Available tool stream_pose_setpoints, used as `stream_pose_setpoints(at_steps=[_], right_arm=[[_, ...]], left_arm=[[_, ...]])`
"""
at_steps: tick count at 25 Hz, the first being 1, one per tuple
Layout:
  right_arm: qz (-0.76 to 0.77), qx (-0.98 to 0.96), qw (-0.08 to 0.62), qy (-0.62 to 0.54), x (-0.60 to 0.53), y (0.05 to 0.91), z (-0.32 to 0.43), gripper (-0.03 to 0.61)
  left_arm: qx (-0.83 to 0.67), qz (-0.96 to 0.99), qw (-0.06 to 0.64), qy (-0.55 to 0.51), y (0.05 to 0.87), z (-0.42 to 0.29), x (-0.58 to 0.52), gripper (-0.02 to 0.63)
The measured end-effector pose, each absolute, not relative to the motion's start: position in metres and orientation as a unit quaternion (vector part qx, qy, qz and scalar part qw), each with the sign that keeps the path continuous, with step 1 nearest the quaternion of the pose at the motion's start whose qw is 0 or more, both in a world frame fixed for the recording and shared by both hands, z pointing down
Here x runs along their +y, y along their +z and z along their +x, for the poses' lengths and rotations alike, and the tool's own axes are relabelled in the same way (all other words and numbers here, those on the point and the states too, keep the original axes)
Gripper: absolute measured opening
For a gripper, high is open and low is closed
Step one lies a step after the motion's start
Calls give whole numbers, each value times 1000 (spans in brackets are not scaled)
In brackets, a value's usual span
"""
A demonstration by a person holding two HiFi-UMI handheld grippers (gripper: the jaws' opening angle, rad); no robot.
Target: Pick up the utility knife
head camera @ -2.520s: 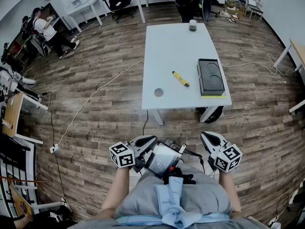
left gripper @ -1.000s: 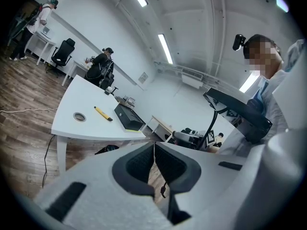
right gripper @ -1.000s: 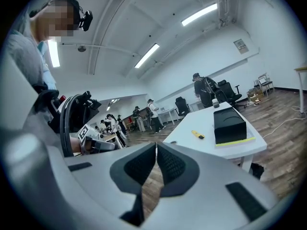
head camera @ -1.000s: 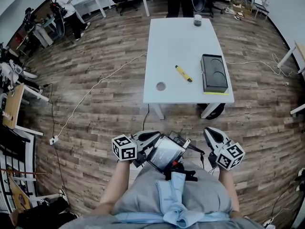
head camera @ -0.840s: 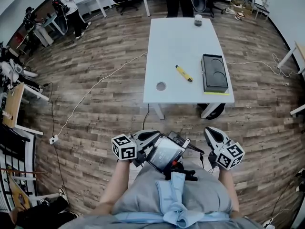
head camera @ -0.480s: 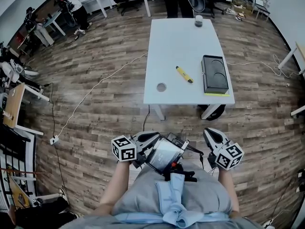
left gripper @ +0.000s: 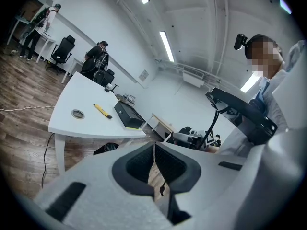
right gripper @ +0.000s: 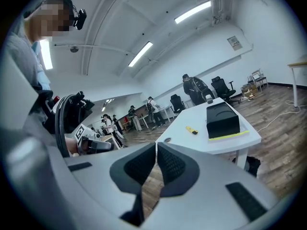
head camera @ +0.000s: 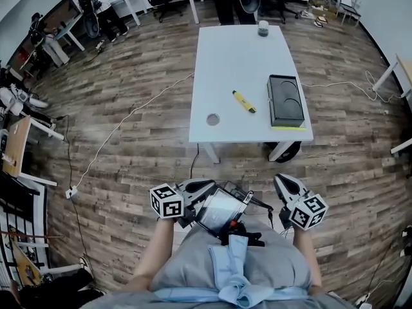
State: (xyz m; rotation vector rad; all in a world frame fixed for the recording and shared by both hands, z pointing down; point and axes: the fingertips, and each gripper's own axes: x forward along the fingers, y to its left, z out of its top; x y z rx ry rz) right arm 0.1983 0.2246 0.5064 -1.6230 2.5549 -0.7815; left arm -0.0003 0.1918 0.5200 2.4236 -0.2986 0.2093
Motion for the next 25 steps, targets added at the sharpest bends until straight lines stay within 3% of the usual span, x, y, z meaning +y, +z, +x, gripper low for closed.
stream_pose_setpoints(at_steps=[15,25], right_arm=[[-517,814,6,-266,190,518,197,29],[-524,806,0,-274,131,518,197,29]], left_arm=[[-120,927,346,75,523,-4,163,20],[-116,929,350,36,506,3,84,20]])
